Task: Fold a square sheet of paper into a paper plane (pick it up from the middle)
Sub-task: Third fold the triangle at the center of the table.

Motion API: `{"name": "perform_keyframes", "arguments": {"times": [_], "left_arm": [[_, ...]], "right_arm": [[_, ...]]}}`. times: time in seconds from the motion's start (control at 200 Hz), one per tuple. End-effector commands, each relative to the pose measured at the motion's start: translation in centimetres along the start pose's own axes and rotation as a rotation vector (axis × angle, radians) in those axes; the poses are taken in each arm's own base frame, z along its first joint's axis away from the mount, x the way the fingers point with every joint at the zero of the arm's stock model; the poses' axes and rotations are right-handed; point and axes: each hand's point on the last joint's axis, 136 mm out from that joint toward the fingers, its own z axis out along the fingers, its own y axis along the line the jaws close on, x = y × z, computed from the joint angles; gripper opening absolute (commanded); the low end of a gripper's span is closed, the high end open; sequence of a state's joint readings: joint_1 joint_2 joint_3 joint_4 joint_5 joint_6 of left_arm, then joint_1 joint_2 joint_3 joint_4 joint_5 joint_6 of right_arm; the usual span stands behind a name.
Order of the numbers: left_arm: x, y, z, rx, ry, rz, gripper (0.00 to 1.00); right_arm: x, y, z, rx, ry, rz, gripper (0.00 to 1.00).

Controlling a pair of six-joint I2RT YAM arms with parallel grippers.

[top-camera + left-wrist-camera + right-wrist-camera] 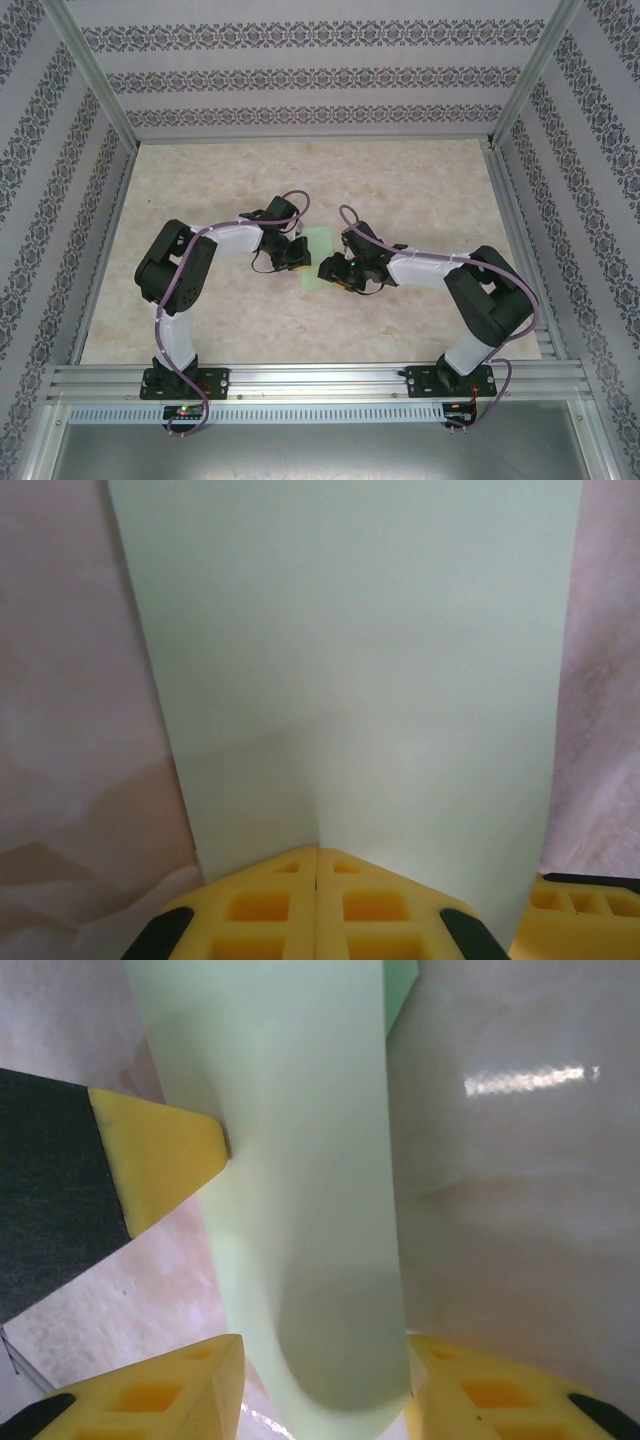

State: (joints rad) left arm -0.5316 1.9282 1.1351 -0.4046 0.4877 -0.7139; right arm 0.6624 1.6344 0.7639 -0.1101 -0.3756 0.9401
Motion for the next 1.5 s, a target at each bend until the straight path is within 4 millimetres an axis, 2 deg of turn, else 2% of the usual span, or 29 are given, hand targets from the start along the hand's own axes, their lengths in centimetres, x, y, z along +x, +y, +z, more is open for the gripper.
{"name": "perform_keyframes", "arguments": {"times": [0.0, 0.265, 0.654, 0.749, 0.794, 0.864, 0.964, 1.039, 1.109, 1.279, 1.429, 1.494], "left_arm": [[1.1, 3.2, 1.1, -0.112, 0.016, -0.047, 0.07], [1.1, 3.3, 1.1, -0.116, 0.017, -0.047, 0.07], [1.0, 3.0, 0.9, -0.109, 0.013, -0.046, 0.07], [0.8, 2.4, 0.5, -0.093, 0.001, -0.038, 0.07], [0.5, 1.9, 0.1, -0.08, -0.008, -0.028, 0.07], [0.1, 0.8, -0.5, -0.047, -0.022, -0.002, 0.07], [-0.8, -1.4, -1.7, 0.019, -0.063, 0.053, 0.08], [-1.5, -2.7, -2.7, 0.054, -0.095, 0.086, 0.08], [-2.1, -3.1, -3.2, 0.058, -0.117, 0.101, 0.08], [-2.3, -1.5, -2.3, 0.0, -0.11, 0.087, 0.08], [-2.0, -0.6, -1.3, -0.015, -0.084, 0.075, 0.07], [-2.1, -0.3, -1.2, -0.03, -0.084, 0.076, 0.07]], "right_arm": [[-1.5, 1.5, -1.3, -0.081, -0.085, 0.014, 0.45], [-2.3, 1.5, -1.5, -0.127, -0.118, 0.03, 0.43], [-0.9, 0.3, -0.9, -0.115, -0.076, 0.083, 0.33], [-0.4, -0.3, -0.7, -0.084, -0.062, 0.111, 0.27], [-0.2, -0.6, -0.6, -0.068, -0.061, 0.124, 0.2], [-0.2, -1.1, -0.6, -0.047, -0.068, 0.151, 0.09], [-0.1, -1.7, -0.9, -0.008, -0.068, 0.169, 0.0], [0.3, -1.9, -1.2, 0.021, -0.051, 0.169, 0.0], [0.8, -2.3, -1.5, 0.047, -0.028, 0.171, 0.0], [1.7, -2.4, -1.8, 0.059, 0.012, 0.173, 0.0], [1.2, -1.6, -2.0, 0.043, 0.001, 0.162, 0.0], [0.8, -1.2, -2.0, 0.031, -0.007, 0.16, 0.03]]}}
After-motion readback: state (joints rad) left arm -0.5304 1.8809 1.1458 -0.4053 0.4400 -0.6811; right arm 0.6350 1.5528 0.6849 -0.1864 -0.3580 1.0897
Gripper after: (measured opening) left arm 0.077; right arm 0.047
